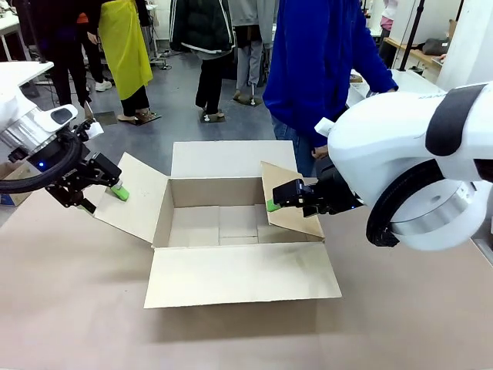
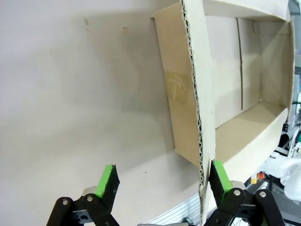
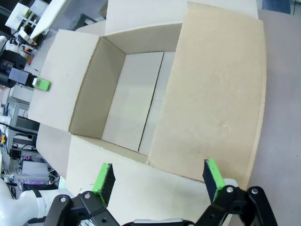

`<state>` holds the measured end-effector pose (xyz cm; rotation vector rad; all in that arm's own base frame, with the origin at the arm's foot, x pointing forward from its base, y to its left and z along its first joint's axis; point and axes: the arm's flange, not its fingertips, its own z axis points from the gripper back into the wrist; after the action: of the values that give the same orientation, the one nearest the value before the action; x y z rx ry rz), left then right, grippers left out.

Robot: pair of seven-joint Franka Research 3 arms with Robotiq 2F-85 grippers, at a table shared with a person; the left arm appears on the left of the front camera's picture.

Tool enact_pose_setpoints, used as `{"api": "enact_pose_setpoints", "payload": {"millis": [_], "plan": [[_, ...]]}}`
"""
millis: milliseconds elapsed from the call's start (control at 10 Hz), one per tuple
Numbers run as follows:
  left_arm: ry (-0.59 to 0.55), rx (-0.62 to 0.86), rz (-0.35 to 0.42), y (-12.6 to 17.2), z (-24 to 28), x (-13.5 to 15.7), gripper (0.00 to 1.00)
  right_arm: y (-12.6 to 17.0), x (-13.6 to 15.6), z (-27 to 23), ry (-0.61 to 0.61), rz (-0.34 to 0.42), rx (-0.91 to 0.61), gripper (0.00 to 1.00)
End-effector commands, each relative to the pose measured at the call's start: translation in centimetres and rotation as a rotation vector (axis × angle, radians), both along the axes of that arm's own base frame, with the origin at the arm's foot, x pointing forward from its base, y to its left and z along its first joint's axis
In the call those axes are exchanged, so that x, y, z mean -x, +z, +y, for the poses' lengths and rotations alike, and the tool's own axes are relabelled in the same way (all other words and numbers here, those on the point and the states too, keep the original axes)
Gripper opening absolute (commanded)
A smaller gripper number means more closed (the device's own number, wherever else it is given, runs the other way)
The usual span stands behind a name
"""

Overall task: Pack the gift set into the box.
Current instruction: Place both hands on the side flaps of the Package Box and spread them outward.

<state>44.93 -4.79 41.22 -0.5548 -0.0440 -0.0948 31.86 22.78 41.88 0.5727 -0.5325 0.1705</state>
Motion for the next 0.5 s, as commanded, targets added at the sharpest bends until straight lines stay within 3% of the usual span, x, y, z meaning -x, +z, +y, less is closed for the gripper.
{"api": "enact_pose_setpoints", "payload": {"millis": [0,100,200,400], "plan": [[0.009,-0.027,-0.007,0.0,0.3,0.4,1.0,0.1,0.0,0.1,-0.01,-0.009,-0.002,1.0],[0.009,-0.027,-0.007,0.0,0.3,0.4,1.0,0.0,0.0,0.0,0.0,0.0,0.0,1.0],[0.009,-0.027,-0.007,0.0,0.3,0.4,1.0,3.4,-1.3,4.2,-0.053,0.01,0.147,1.0],[0.009,-0.027,-0.007,0.0,0.3,0.4,1.0,10.4,-3.6,8.8,-0.13,0.1,0.397,1.0]]}}
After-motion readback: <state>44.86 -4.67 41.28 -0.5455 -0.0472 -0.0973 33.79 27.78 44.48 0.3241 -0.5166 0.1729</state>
